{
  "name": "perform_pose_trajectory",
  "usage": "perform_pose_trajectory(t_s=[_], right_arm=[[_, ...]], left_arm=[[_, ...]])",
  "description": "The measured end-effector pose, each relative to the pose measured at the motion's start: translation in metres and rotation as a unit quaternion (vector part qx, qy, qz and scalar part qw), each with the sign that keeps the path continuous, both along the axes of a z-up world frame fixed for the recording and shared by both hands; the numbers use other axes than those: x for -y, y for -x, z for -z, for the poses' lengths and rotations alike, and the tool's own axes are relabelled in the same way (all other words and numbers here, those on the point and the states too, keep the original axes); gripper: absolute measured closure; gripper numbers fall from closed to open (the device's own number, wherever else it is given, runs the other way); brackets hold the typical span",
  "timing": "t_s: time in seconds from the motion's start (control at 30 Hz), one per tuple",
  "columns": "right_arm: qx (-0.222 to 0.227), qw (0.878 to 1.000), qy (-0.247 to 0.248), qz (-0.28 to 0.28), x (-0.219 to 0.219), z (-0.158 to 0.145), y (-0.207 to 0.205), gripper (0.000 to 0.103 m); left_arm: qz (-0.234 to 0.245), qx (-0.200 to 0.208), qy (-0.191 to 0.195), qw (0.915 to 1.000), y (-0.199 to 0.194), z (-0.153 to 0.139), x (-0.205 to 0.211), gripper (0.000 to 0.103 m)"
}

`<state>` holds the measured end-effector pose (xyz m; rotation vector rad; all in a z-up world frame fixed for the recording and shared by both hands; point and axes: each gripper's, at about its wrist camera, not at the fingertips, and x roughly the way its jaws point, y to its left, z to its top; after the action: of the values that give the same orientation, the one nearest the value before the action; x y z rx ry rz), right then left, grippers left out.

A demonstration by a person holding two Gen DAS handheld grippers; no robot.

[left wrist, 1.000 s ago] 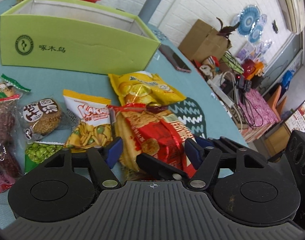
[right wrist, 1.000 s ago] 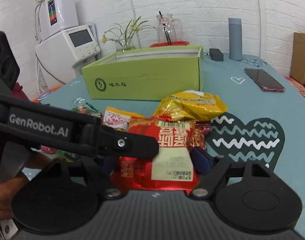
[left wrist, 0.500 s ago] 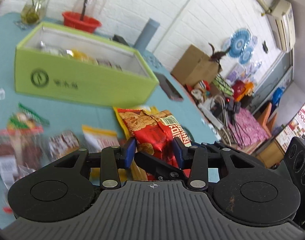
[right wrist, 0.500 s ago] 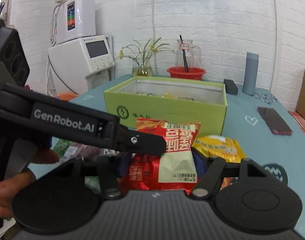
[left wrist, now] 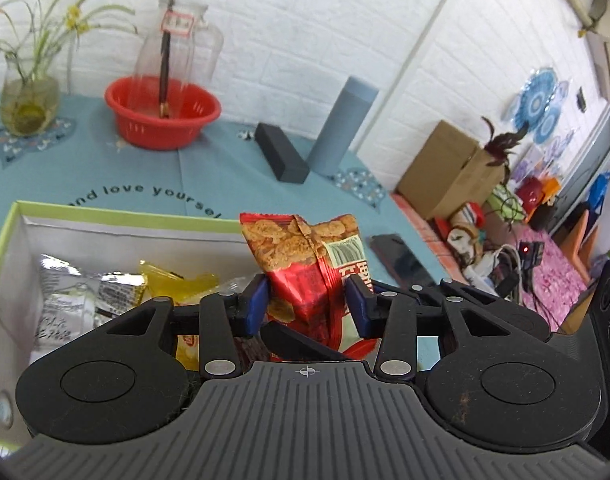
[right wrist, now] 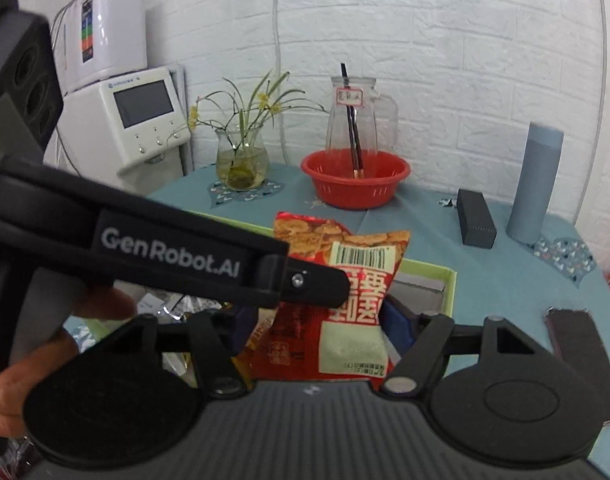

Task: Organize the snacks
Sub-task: 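Grasp the red snack bag with the left gripper and drop it into the box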

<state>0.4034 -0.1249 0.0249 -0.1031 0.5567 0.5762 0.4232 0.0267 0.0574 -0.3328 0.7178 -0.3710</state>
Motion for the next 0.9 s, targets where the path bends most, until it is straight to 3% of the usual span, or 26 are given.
perform_pose_trajectory(t_s=[0.1, 0.13, 0.2, 0.3, 0.4, 0.57, 0.73, 0.9], right_arm=[[0.017, 0.999, -0.03, 0.021, 0.02, -0.002, 0.006, 0.022], [0.027, 0.999, -0.041, 0.023, 0.028, -0.008, 0.015, 0.02], [0.062, 0.996, -0.055, 0.034, 0.047, -0.023, 0.043, 0.009], [0.098, 0.992, -0.063, 0.046, 0.071, -0.038, 0.09, 0.01], [0.092, 0.992, -0.065, 0.051, 0.088, -0.034, 0.14, 0.01], [0.034, 0.996, -0.061, 0.063, 0.102, 0.006, 0.213, 0.01], [-0.047, 0.994, -0.063, 0.073, 0.105, 0.055, 0.267, 0.01], [-0.052, 0.994, -0.044, 0.091, 0.102, 0.07, 0.309, 0.01]], left_arm=[[-0.006, 0.011, 0.019, 0.9997, 0.003, 0.002, -0.01, 0.053], [-0.013, 0.025, 0.024, 0.9993, 0.012, -0.003, -0.014, 0.049], [-0.018, 0.061, 0.02, 0.9978, 0.036, -0.017, -0.019, 0.044], [-0.021, 0.103, 0.018, 0.9943, 0.08, -0.037, -0.021, 0.034], [-0.016, 0.121, 0.034, 0.9919, 0.126, -0.044, -0.022, 0.031], [-0.003, 0.092, 0.054, 0.9942, 0.195, -0.018, -0.011, 0.028], [0.003, 0.014, 0.08, 0.9967, 0.248, 0.037, 0.001, 0.029], [0.001, -0.031, 0.086, 0.9958, 0.273, 0.068, 0.007, 0.036]])
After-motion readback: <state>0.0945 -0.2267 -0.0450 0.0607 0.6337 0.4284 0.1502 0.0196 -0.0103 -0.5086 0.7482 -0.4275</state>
